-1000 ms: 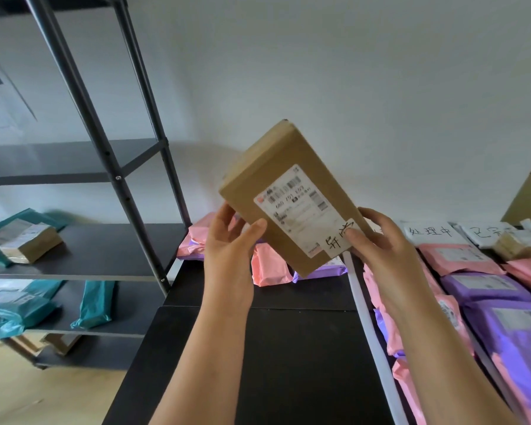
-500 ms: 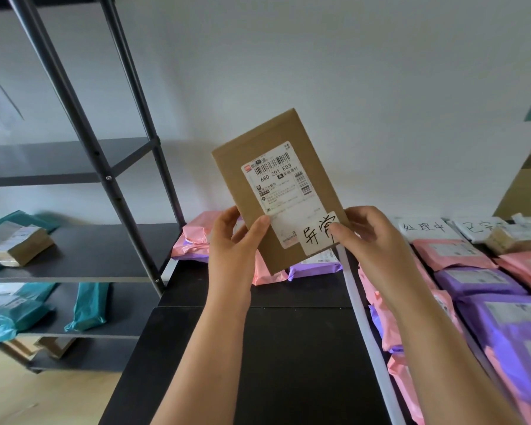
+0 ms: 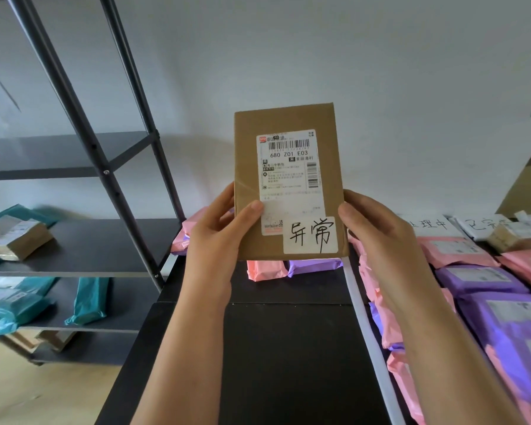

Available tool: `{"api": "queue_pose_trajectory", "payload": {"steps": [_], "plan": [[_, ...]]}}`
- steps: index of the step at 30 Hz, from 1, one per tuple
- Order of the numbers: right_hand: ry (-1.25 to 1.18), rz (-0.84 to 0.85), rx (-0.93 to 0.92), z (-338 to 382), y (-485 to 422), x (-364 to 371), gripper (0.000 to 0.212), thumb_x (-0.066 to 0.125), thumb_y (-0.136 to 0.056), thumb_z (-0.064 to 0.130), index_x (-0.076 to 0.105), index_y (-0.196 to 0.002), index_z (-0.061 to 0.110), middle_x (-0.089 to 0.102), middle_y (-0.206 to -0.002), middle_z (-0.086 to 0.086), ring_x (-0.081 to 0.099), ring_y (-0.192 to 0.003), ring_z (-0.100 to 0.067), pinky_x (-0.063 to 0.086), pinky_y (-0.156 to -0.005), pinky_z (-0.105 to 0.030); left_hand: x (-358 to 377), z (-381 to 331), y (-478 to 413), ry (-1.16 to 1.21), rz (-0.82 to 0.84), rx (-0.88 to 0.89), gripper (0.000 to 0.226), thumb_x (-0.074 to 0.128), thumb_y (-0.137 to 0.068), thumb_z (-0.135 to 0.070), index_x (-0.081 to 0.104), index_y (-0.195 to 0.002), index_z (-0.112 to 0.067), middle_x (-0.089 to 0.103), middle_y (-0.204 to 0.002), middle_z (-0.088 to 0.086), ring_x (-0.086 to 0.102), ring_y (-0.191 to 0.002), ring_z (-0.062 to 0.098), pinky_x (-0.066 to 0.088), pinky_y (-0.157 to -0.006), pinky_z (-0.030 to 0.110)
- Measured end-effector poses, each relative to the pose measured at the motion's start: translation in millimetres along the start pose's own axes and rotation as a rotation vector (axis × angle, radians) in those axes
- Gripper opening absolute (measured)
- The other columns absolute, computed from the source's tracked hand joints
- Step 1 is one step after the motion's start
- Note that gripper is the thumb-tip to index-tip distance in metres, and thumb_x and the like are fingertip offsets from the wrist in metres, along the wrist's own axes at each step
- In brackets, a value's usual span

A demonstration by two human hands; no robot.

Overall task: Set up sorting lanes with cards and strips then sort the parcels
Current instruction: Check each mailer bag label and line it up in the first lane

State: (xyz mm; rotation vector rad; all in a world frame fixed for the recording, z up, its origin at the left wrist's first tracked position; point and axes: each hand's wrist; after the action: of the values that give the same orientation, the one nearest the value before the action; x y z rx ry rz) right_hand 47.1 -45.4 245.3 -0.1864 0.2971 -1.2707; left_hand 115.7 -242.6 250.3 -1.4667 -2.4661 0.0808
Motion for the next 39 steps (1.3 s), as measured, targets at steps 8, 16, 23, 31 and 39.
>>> {"api": "queue_pose_trajectory", "payload": {"steps": [8,16,23,31,39], "plan": [[-0.013,0.001,-0.039,9.5,4.5,-1.2,0.029,0.057,-0.097,0.039,0.065,-0.125,0.039,0.074,-0.102,0.021,0.068,-0.095,0.005,0.049,-0.068,-0.005,0.5,-12.6,8.5,-0.016,-0.026,0.046,0.054,0.077,-0.071,-0.038,0.063,-0.123,-0.038,0.074,-0.107,-0.012,0.072,-0.098,0.009,0.061,-0.073,0.027],[-0.082,0.022,-0.073,16.0,9.7,-2.5,0.025,0.056,-0.097,0.013,0.064,-0.119,0.024,0.073,-0.109,0.018,0.069,-0.1,-0.001,0.052,-0.071,-0.008,-8.2,-24.5,14.9,-0.029,0.05,0.137,0.063,0.079,-0.072,-0.023,0.056,-0.131,-0.024,0.07,-0.121,-0.009,0.066,-0.112,0.009,0.06,-0.078,0.028],[-0.077,0.015,-0.07,16.0,14.8,-1.2,0.024,0.057,-0.096,0.01,0.059,-0.118,0.018,0.072,-0.107,0.019,0.068,-0.1,0.001,0.05,-0.07,-0.007,-11.5,-24.7,18.8,-0.061,0.076,0.149,0.066,0.081,-0.067,-0.028,0.057,-0.129,-0.027,0.069,-0.12,-0.011,0.065,-0.113,0.007,0.06,-0.076,0.03],[-0.018,-0.028,-0.025,12.3,27.7,3.4,0.046,0.065,-0.086,0.054,0.055,-0.13,0.045,0.069,-0.107,0.024,0.066,-0.101,0.002,0.053,-0.075,-0.017,-19.5,-14.7,31.3,-0.099,0.059,0.055,0.081,0.084,-0.057,-0.038,0.054,-0.132,-0.034,0.067,-0.124,-0.013,0.065,-0.115,0.009,0.061,-0.077,0.036],[0.01,-0.115,0.048,5.5,61.4,4.1,0.034,0.063,-0.094,0.038,0.06,-0.127,0.035,0.069,-0.114,0.024,0.068,-0.096,0.005,0.054,-0.065,-0.012,-22.7,4.5,42.7,-0.136,0.216,-0.059,0.068,0.081,-0.064,-0.034,0.057,-0.128,-0.035,0.068,-0.122,-0.012,0.067,-0.109,0.007,0.061,-0.083,0.041]]}}
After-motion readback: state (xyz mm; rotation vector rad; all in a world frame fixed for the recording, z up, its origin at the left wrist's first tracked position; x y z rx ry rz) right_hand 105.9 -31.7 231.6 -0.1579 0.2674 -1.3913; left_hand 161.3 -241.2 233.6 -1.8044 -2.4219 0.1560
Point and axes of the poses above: each hand's wrist, its own y-axis away from the middle knuckle, its own x-axis out of the palm, z = x × y
